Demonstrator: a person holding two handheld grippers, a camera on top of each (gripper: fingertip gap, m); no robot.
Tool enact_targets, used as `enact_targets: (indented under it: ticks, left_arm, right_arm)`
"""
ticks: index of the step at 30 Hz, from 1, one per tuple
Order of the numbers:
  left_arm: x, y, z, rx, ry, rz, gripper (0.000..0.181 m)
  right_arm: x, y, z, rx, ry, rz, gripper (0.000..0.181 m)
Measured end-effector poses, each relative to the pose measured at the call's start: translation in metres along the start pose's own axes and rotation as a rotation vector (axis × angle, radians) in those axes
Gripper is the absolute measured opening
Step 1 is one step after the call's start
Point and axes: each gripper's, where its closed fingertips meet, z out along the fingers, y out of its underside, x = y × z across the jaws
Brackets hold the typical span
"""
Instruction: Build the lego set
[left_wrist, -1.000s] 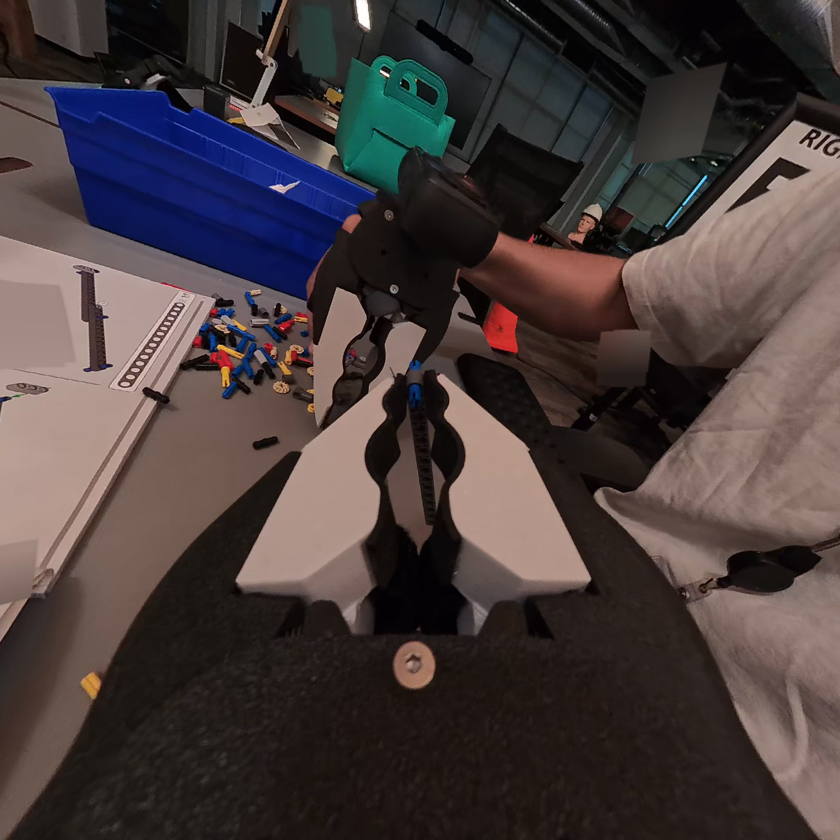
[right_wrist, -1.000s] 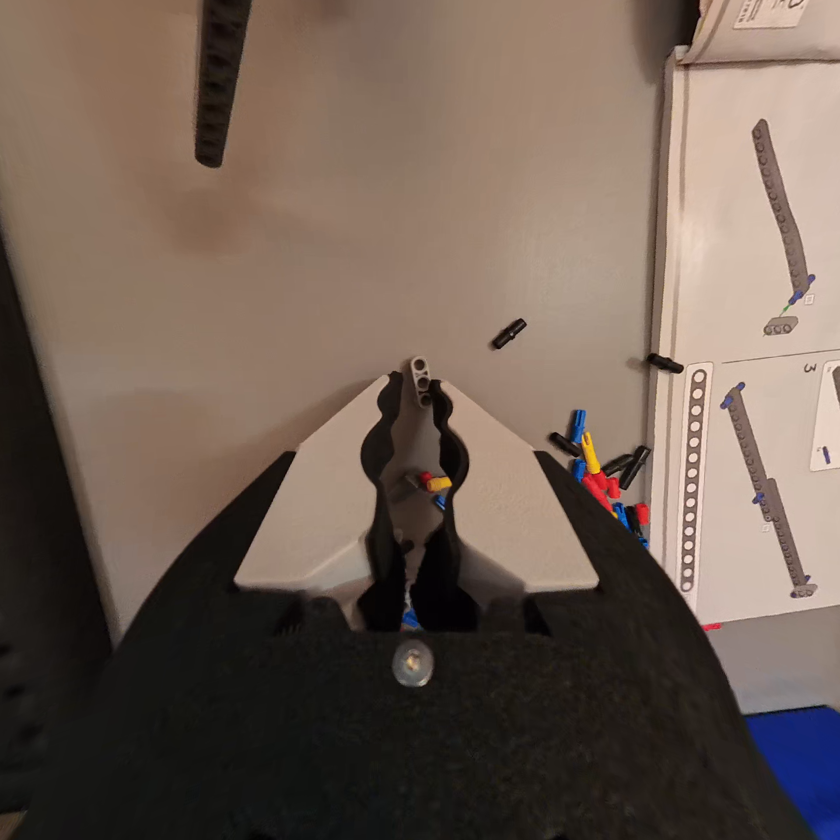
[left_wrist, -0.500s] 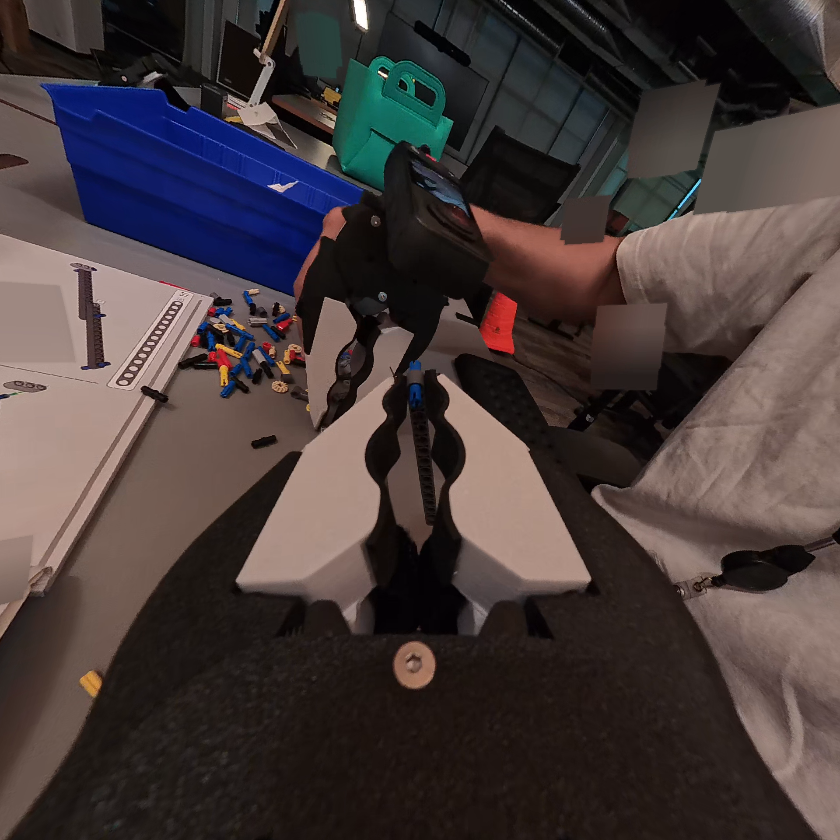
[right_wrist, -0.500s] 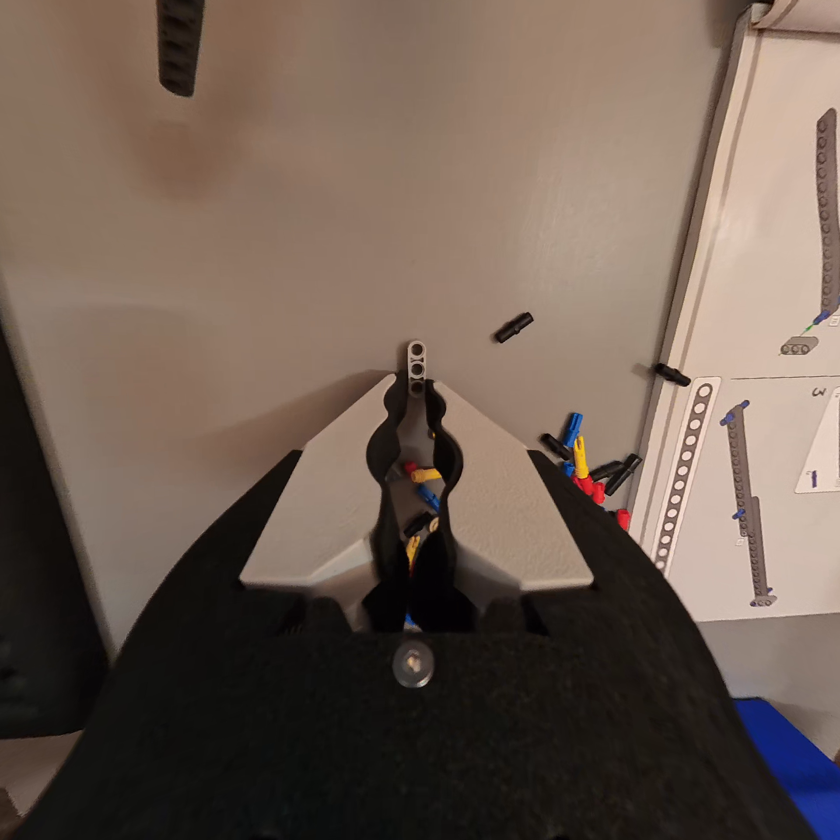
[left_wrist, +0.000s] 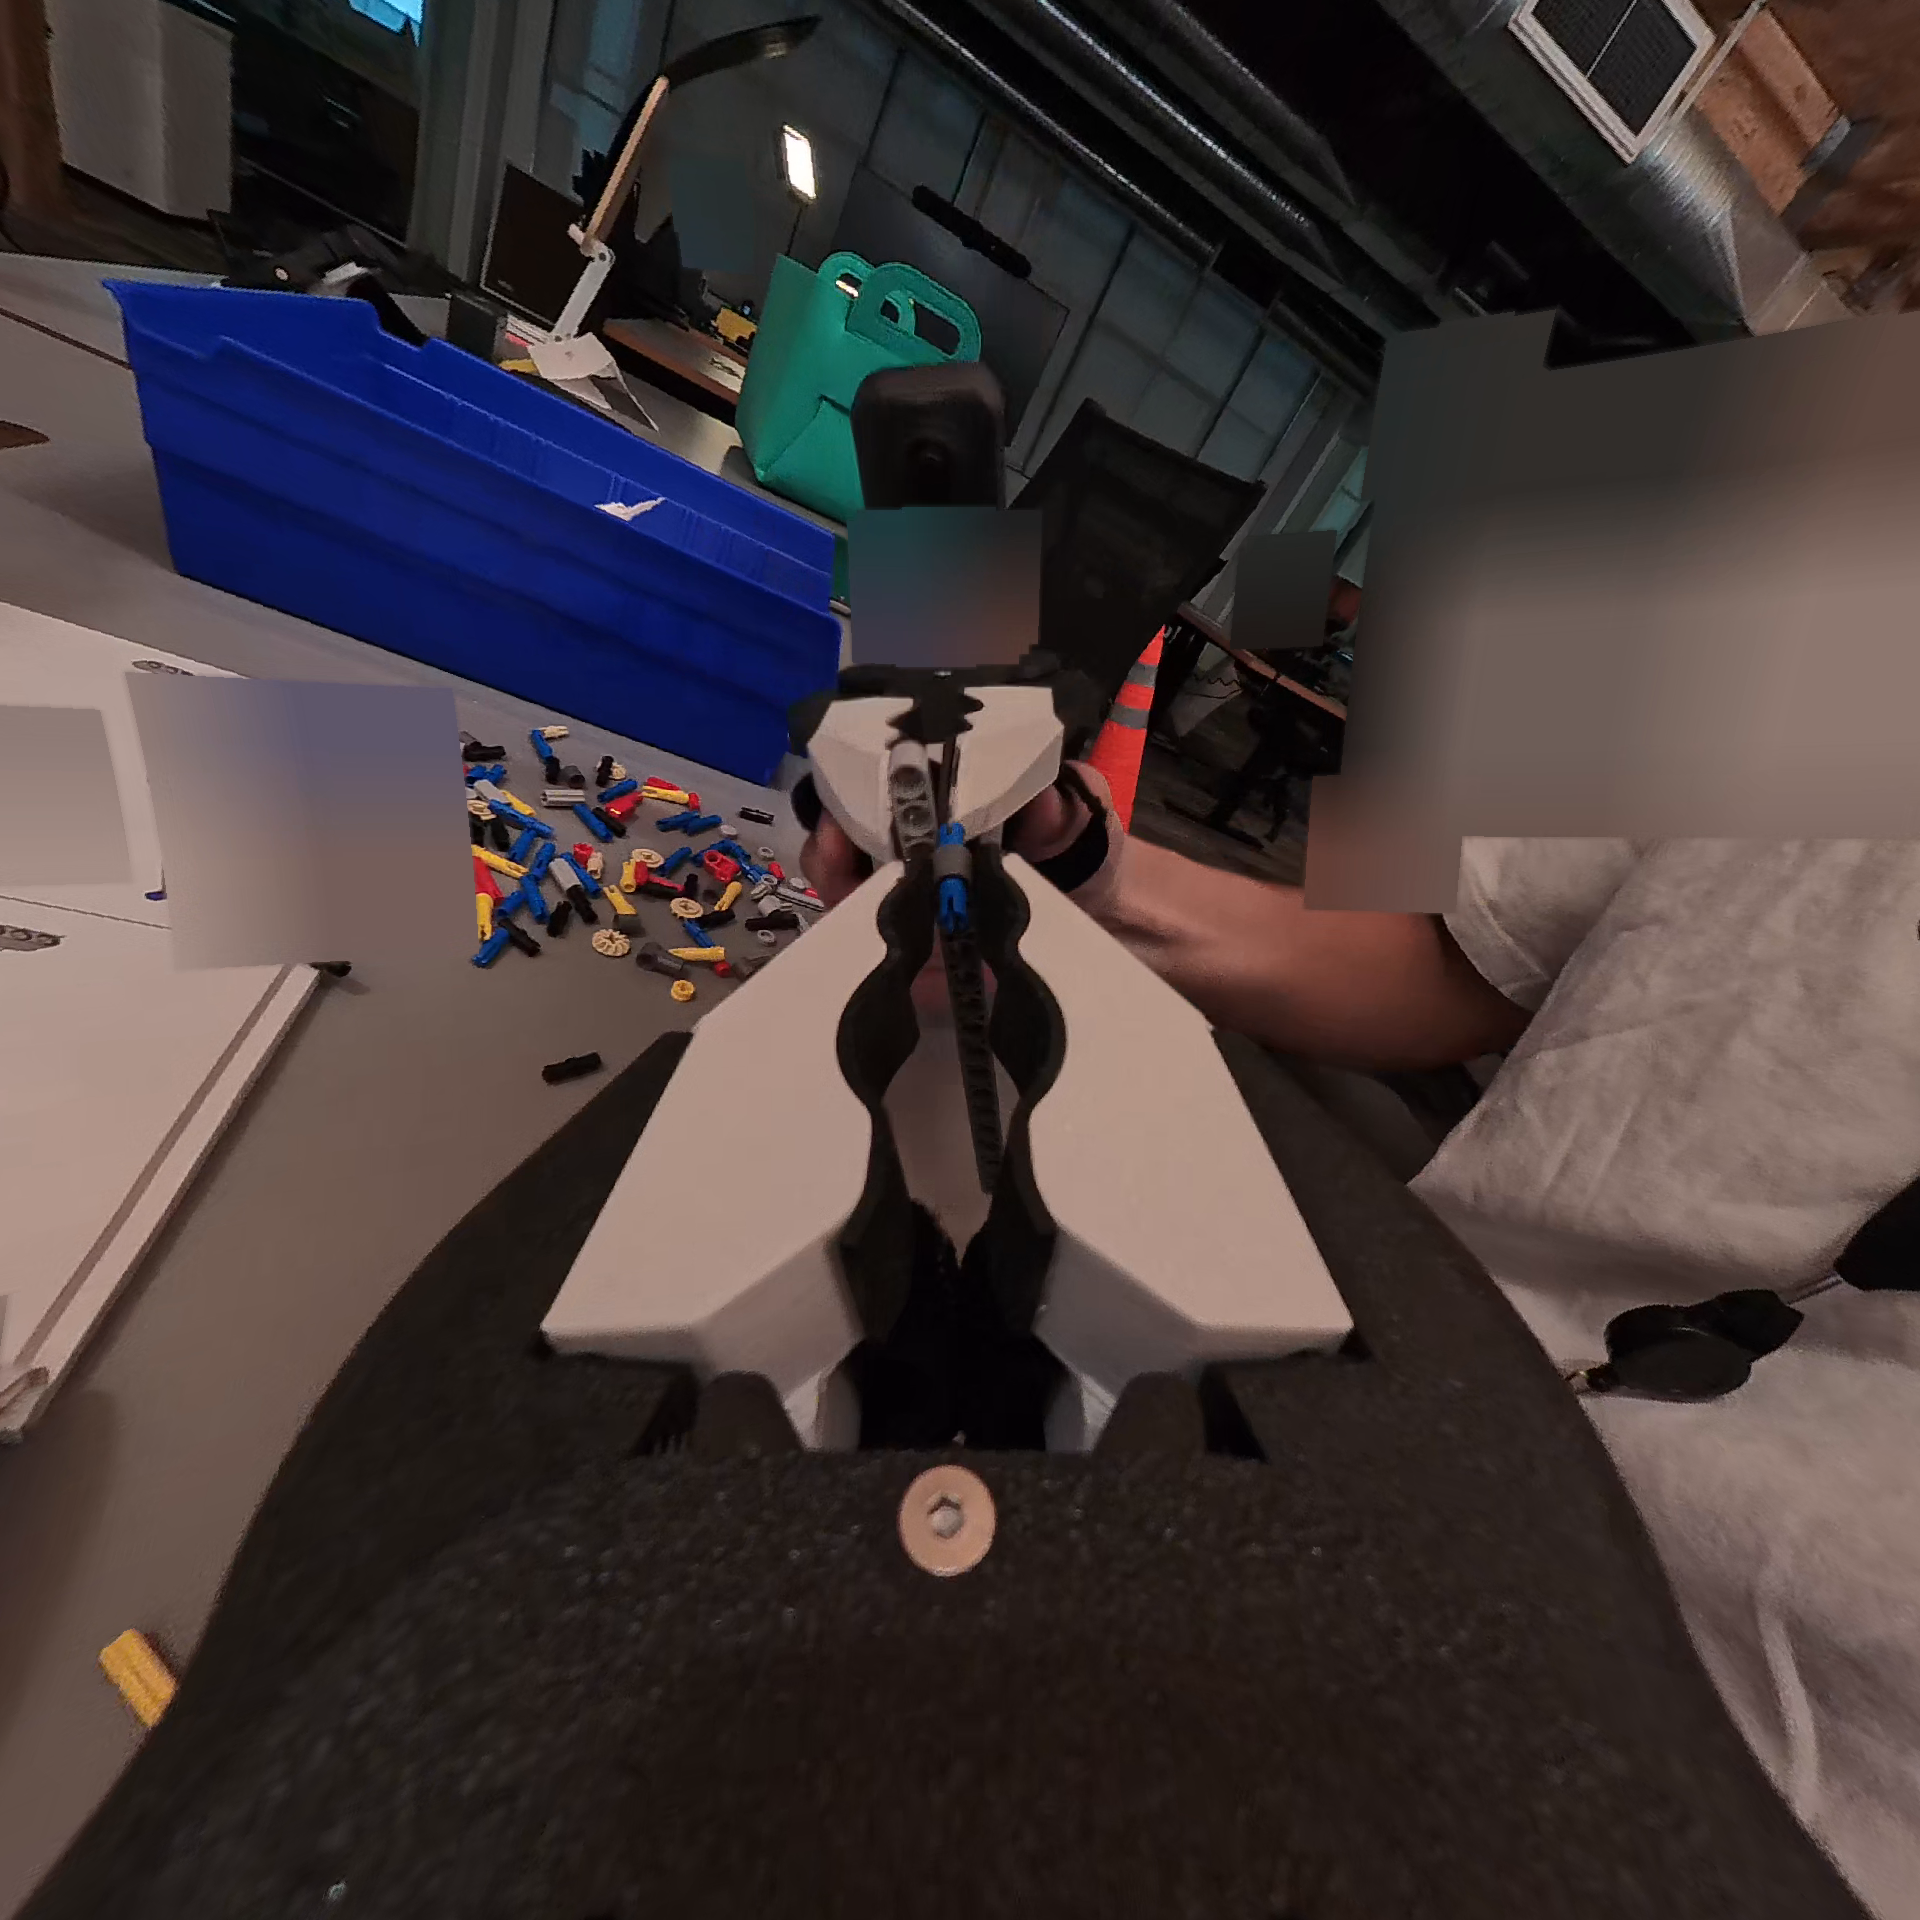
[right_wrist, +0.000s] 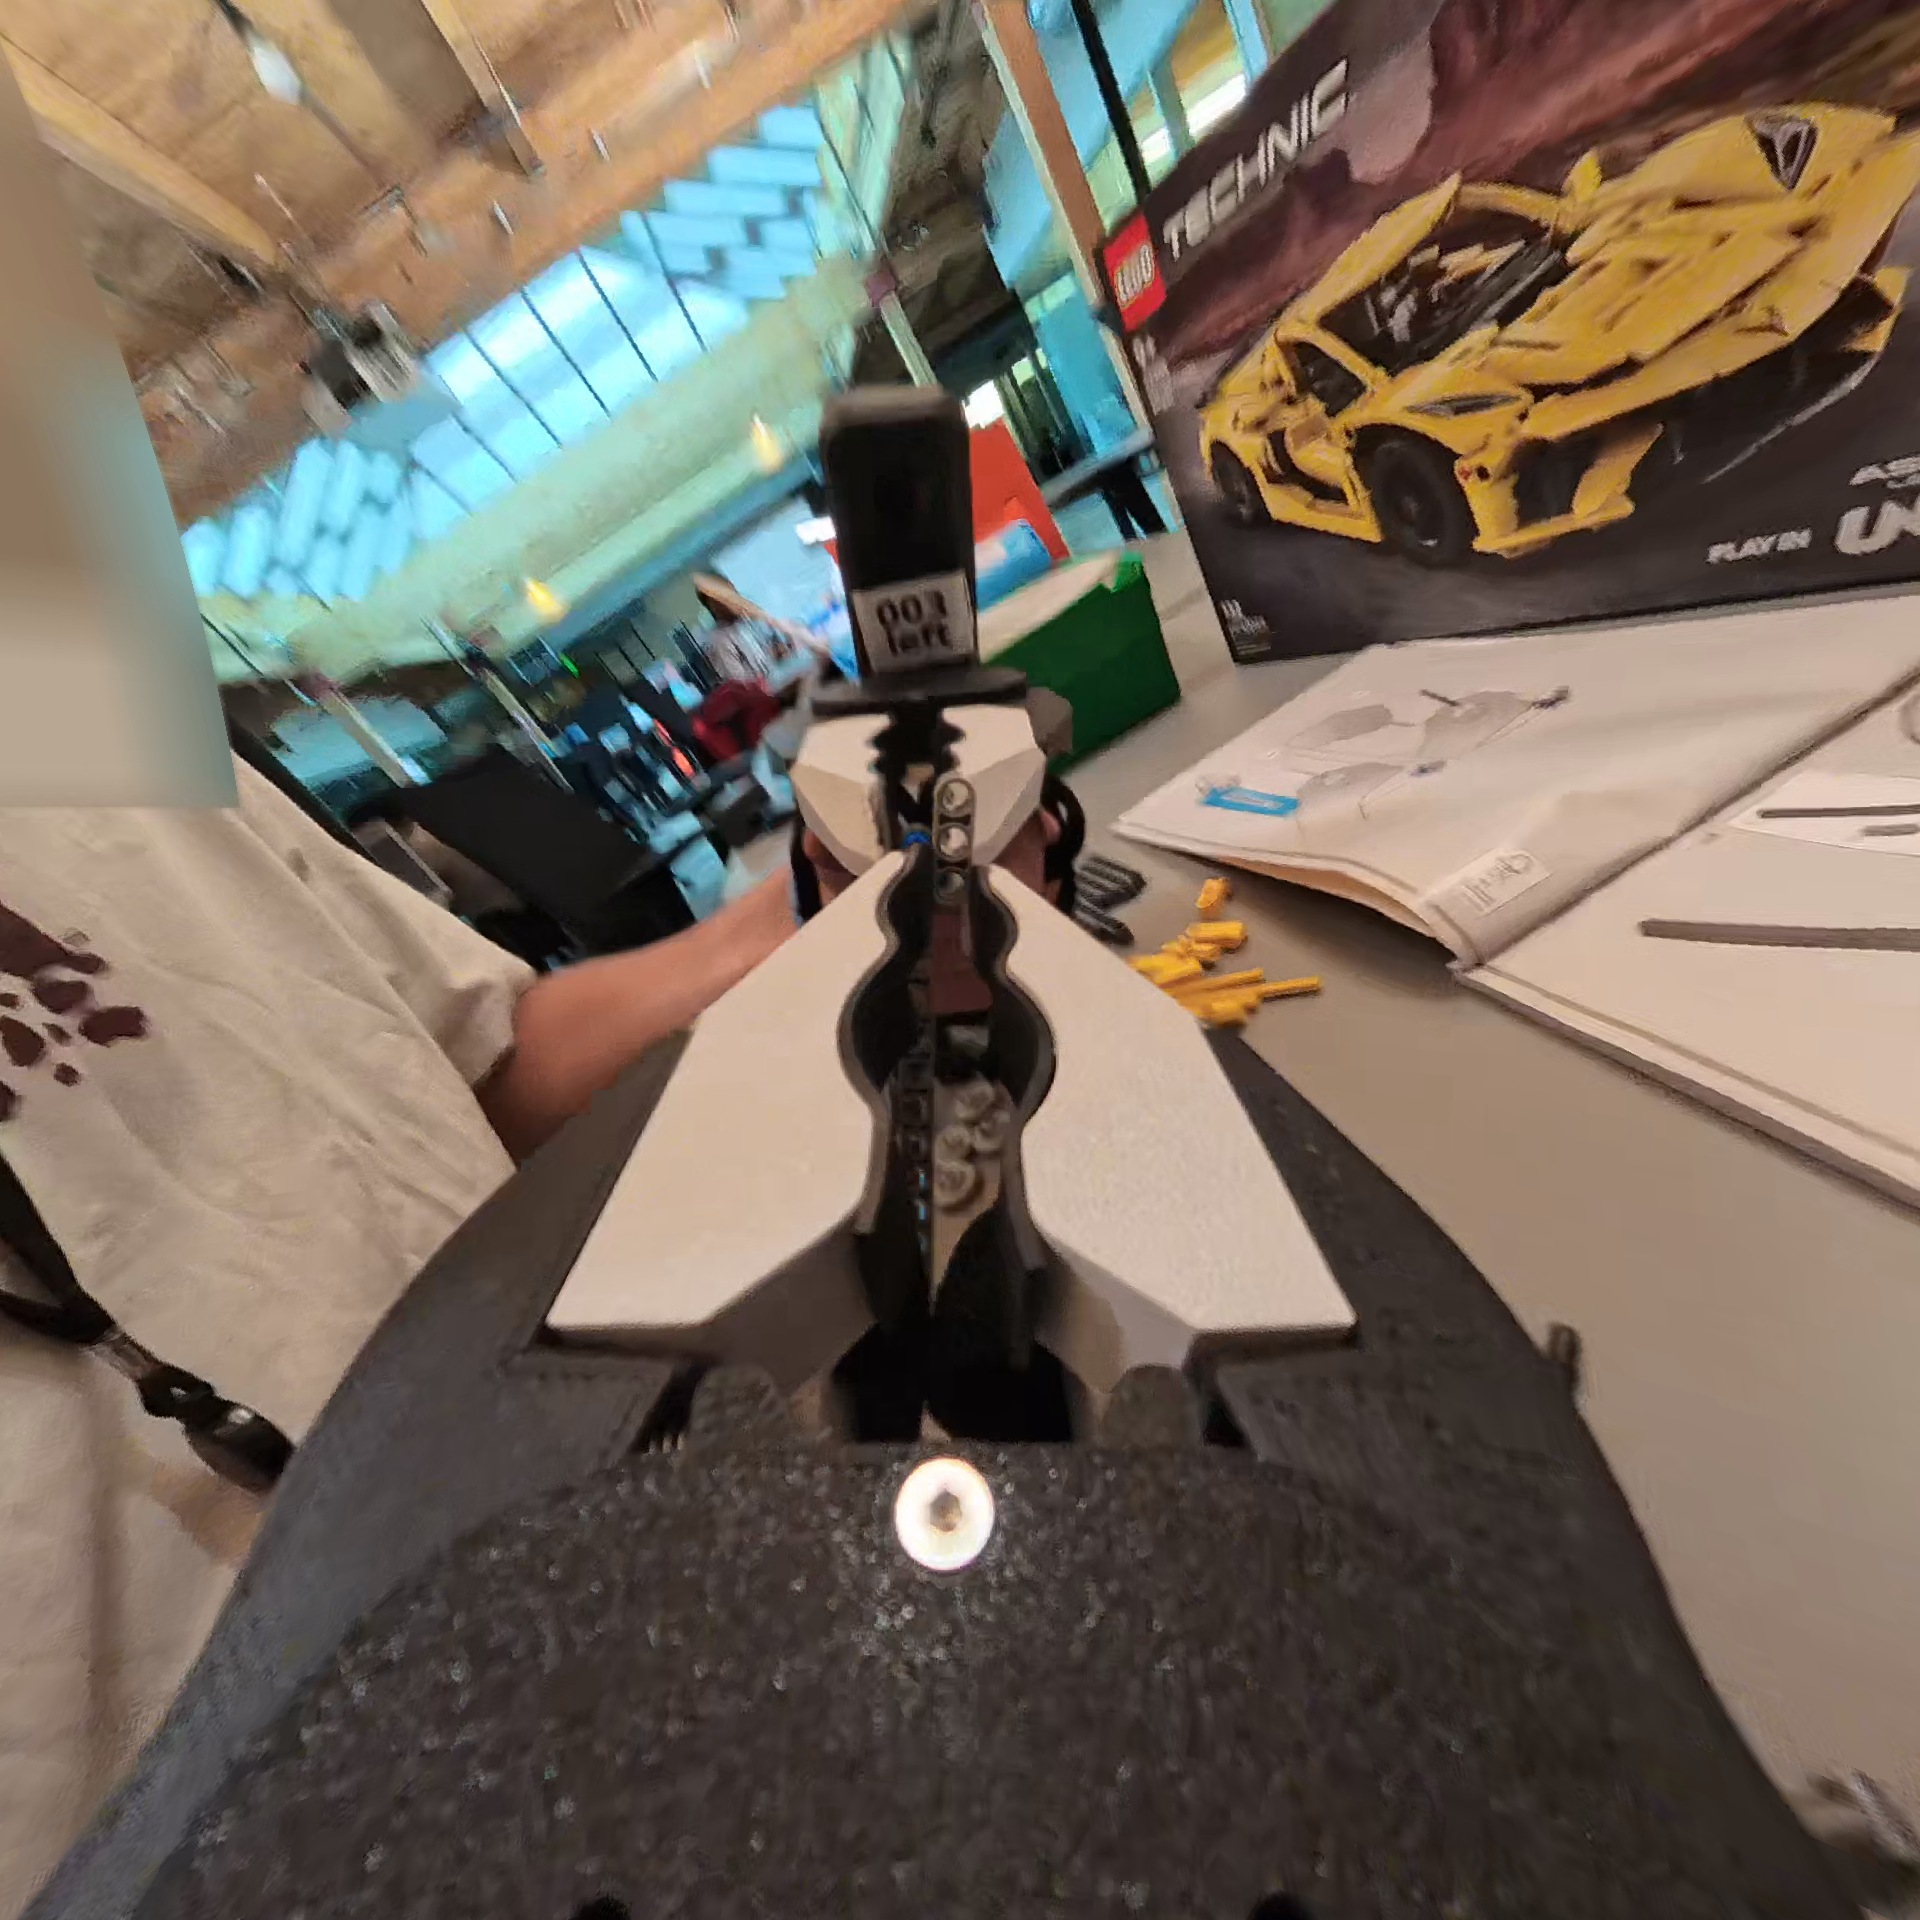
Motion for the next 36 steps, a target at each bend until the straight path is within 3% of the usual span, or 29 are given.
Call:
enact_targets:
  ticks: [5,16,29,36]
  left_arm:
    - [-0.001,0.005,0.002,-0.027,-0.014,0.015,0.006]
    - [-0.008,0.015,0.003,-0.107,-0.075,0.080,0.006]
    - [0.000,0.036,0.003,-0.283,-0.090,0.196,0.006]
    - [0.005,0.025,0.003,-0.204,-0.057,0.165,0.006]
  right_arm:
    - [-0.005,-0.002,-0.002,0.019,-0.059,0.025,0.006]
    - [0.001,0.009,-0.002,-0.031,-0.037,0.022,0.006]
    - [-0.007,0.029,0.004,-0.213,0.005,-0.193,0.007]
    - [-0.014,0.016,0.006,-0.155,-0.004,-0.177,0.007]
